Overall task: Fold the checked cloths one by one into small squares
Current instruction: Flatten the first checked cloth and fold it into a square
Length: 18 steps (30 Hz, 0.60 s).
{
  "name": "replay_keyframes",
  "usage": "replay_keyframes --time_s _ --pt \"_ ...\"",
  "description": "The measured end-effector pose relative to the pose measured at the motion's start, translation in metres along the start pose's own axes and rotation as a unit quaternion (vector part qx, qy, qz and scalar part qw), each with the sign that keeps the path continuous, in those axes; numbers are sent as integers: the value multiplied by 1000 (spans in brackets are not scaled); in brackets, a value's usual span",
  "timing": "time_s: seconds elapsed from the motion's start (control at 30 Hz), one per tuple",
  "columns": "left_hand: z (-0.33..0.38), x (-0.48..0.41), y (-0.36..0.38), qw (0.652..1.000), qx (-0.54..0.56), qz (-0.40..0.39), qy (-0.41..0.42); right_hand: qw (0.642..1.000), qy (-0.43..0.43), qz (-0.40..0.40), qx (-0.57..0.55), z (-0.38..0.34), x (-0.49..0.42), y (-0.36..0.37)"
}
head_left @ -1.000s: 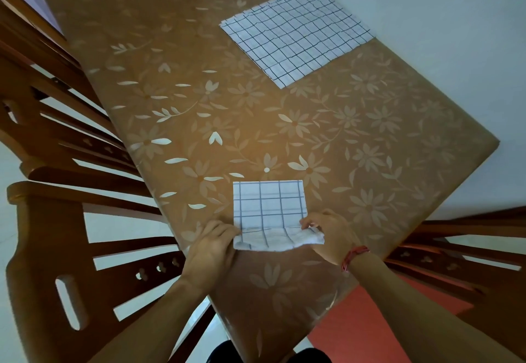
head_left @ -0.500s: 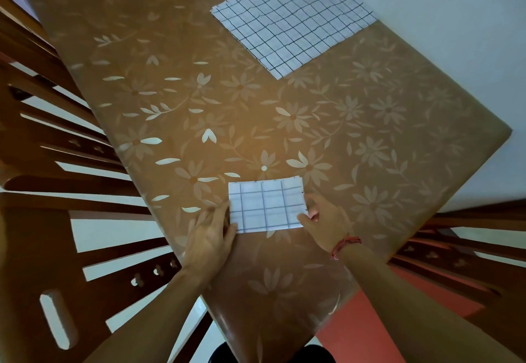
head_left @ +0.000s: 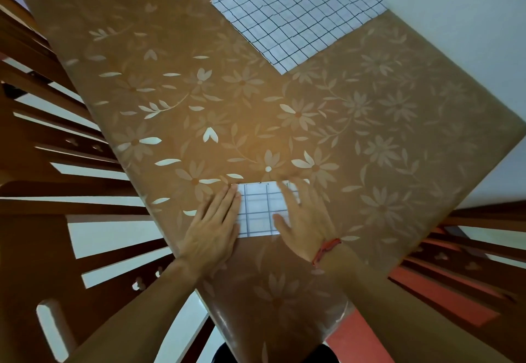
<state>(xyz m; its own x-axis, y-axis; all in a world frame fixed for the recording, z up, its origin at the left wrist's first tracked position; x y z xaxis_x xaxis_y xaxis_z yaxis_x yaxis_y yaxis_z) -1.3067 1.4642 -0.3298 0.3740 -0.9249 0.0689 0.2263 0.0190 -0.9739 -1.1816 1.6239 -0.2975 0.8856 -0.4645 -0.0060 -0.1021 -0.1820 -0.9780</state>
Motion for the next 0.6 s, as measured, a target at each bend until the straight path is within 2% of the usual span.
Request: replay_keyframes --time_s 0.1,0.2,0.4,0.6 --pt "-5 -2 6 1000 -18 -19 16 994 -91 -53 -7 -38 -8 23" --pt "-8 -3 13 999 -23 -24 26 987 -132 -83 27 -56 -14 47" --pt "-16 -4 14 998 -21 -36 37 981 -142 -108 76 -47 -15 61" --pt "-16 -4 12 998 -29 -51 39 983 -101 -133 81 -24 -12 57"
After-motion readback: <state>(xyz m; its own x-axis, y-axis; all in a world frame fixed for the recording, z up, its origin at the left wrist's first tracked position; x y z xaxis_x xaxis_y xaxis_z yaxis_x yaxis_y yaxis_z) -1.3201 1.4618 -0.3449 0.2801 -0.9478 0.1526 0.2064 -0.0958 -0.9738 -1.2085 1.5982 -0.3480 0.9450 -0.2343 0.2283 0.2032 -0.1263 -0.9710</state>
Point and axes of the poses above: each hand's wrist, its own x-axis away from the middle knuckle, its own y-axis out of the palm, z = x × y, the point moved 3 cm from there along -x, towards the middle knuckle, and after that the axes turned 5 degrees about x, right-handed, at the moved point
